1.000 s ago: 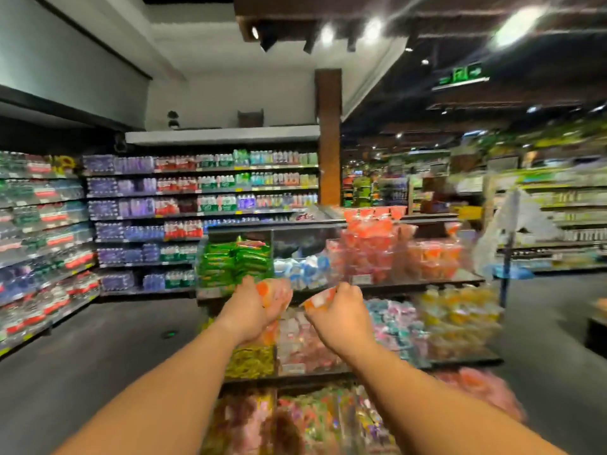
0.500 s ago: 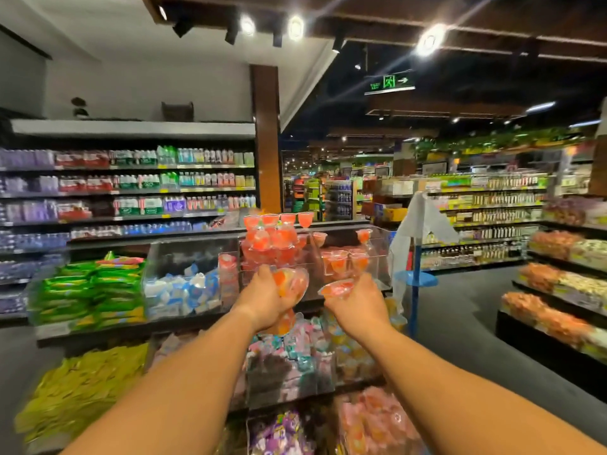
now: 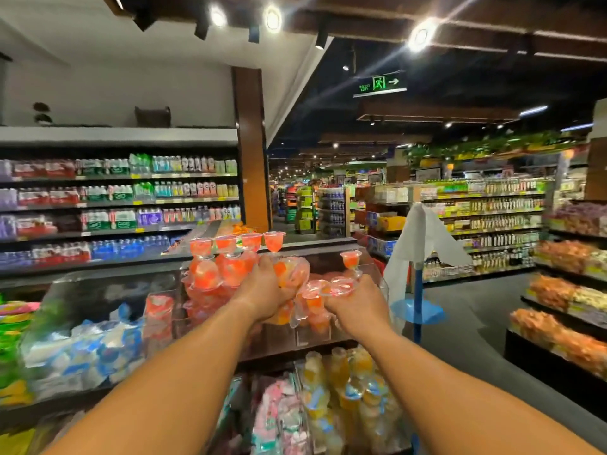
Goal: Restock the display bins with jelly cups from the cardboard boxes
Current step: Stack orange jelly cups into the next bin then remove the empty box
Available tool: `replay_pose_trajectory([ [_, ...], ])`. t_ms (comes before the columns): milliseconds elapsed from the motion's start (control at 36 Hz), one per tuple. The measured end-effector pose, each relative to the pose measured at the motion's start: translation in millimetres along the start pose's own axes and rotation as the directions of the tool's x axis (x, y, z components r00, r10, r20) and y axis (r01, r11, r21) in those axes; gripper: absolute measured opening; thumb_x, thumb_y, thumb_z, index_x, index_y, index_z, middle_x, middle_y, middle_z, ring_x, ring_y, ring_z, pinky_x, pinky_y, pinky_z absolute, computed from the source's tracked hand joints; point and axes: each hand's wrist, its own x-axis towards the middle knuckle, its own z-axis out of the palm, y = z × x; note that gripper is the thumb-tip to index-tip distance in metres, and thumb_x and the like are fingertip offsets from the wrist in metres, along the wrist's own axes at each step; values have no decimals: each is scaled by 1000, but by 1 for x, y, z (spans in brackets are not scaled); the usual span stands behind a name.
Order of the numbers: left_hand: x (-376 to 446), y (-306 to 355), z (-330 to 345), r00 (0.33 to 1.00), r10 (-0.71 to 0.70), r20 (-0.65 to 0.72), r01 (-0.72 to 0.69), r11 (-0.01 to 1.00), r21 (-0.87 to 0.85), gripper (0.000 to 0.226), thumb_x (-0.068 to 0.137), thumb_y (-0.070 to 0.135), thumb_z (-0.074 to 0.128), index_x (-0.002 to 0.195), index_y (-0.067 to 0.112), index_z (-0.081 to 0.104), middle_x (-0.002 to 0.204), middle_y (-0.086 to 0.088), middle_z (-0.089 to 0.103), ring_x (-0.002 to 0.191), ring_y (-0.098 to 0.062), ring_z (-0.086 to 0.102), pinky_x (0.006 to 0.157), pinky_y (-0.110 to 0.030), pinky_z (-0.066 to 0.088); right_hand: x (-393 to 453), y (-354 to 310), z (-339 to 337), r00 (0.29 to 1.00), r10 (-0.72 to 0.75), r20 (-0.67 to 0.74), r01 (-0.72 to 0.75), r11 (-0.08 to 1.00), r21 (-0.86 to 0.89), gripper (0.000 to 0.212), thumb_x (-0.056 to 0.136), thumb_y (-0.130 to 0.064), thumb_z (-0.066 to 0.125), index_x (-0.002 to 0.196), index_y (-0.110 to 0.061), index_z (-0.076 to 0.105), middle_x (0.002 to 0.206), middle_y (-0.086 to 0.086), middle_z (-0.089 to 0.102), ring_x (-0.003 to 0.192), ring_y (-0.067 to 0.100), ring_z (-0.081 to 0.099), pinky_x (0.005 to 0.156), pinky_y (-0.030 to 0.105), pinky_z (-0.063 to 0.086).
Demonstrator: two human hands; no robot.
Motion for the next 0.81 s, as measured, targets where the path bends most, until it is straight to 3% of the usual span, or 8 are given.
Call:
replay_pose_trajectory([
  [83, 33, 2, 13, 998, -18, -55, 19, 1000, 18, 90, 90, 49, 71, 152, 8, 21, 144, -12, 48, 124, -31, 54, 94, -36, 45, 49, 12, 10, 1000, -2, 10, 2, 1000, 0, 72, 75, -41, 82, 135, -17, 50, 131, 3, 58, 118, 25, 56, 91, 36, 48],
  [167, 59, 1, 29, 996, -46, -70, 48, 999, 25, 93, 90, 46, 72, 156, 9, 17, 149, -12, 45, 130, -31, 51, 99, -35, 44, 99, 27, 22, 998, 18, 57, -19, 999, 28, 74, 78, -43, 81, 139, -19, 48, 136, 4, 57, 122, 27, 55, 89, 36, 46],
  [333, 110, 2, 61, 985, -160, -69, 162, 986, 32, 82, 87, 47, 73, 145, 13, 26, 134, -11, 55, 113, -32, 60, 94, -43, 51, 202, 40, 57, 977, 75, 199, -93, 992, 84, 77, 86, -28, 78, 150, -16, 37, 141, 13, 52, 124, 34, 54, 88, 37, 49],
  [417, 133, 0, 72, 977, -196, -79, 198, 980, 14, 80, 87, 45, 73, 146, 14, 28, 133, -8, 56, 115, -29, 59, 95, -40, 50, 241, 44, 79, 966, 94, 243, -114, 991, 68, 72, 87, -26, 77, 147, -15, 39, 136, 15, 55, 121, 35, 55, 84, 37, 48],
  [583, 169, -8, 82, 962, -247, -121, 246, 969, -18, 81, 90, 43, 73, 149, 16, 25, 140, -7, 52, 113, -25, 56, 85, -33, 45, 292, 58, 125, 946, 145, 289, -164, 986, 42, 65, 86, -26, 76, 140, -9, 45, 130, 18, 60, 120, 37, 56, 89, 38, 48],
  [722, 191, -13, 88, 961, -253, -109, 255, 967, 7, 100, 90, 44, 72, 160, 14, 7, 150, -10, 46, 127, -27, 52, 90, -31, 41, 317, 65, 146, 937, 185, 298, -195, 981, 3, 66, 86, -25, 77, 138, -2, 44, 131, 21, 59, 121, 39, 56, 86, 39, 47],
  [806, 200, -12, 90, 965, -242, -99, 242, 970, -10, 101, 91, 43, 71, 160, 13, 5, 144, -10, 50, 114, -21, 53, 90, -30, 42, 332, 67, 154, 938, 187, 291, -196, 981, 2, 65, 86, -27, 78, 136, -3, 45, 129, 21, 60, 120, 40, 57, 92, 42, 48],
])
